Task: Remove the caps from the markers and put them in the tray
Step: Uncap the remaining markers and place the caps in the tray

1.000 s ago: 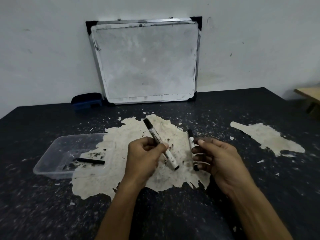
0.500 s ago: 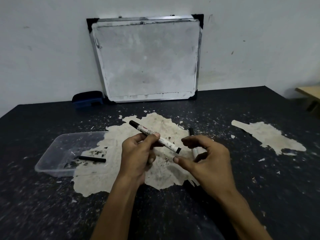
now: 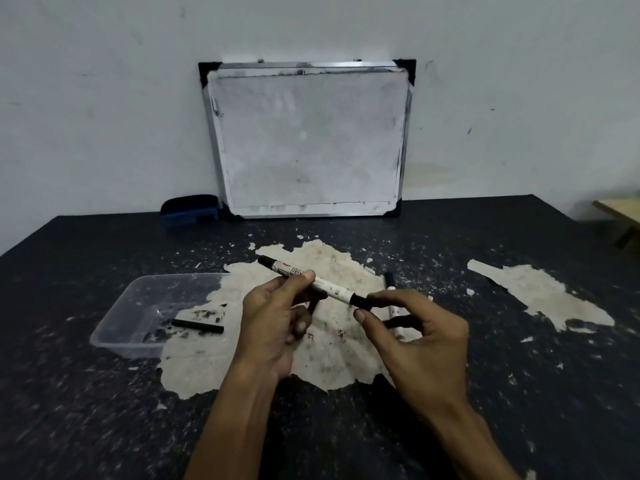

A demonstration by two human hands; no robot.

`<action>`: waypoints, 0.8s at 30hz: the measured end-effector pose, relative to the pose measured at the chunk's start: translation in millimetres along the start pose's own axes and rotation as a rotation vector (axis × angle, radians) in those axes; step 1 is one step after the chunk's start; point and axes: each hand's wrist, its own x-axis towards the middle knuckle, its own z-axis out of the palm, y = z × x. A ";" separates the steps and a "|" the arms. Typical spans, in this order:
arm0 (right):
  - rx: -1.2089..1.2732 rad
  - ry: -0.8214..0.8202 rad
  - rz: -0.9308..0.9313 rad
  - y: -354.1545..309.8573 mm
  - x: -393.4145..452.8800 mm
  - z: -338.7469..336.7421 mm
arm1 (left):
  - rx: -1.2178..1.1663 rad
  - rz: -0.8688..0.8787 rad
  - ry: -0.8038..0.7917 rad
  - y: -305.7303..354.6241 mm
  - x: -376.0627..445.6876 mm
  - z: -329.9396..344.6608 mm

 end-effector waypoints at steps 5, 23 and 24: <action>0.375 0.053 0.200 -24.5 12.8 0.9 | -0.071 0.084 0.032 38.3 2.5 -21.2; 0.279 -0.348 0.385 -85.9 36.6 166.2 | -0.258 0.318 0.441 109.9 -34.8 -176.1; 0.205 -0.379 0.359 -88.0 35.7 176.3 | -0.260 0.315 0.452 110.2 -37.4 -180.7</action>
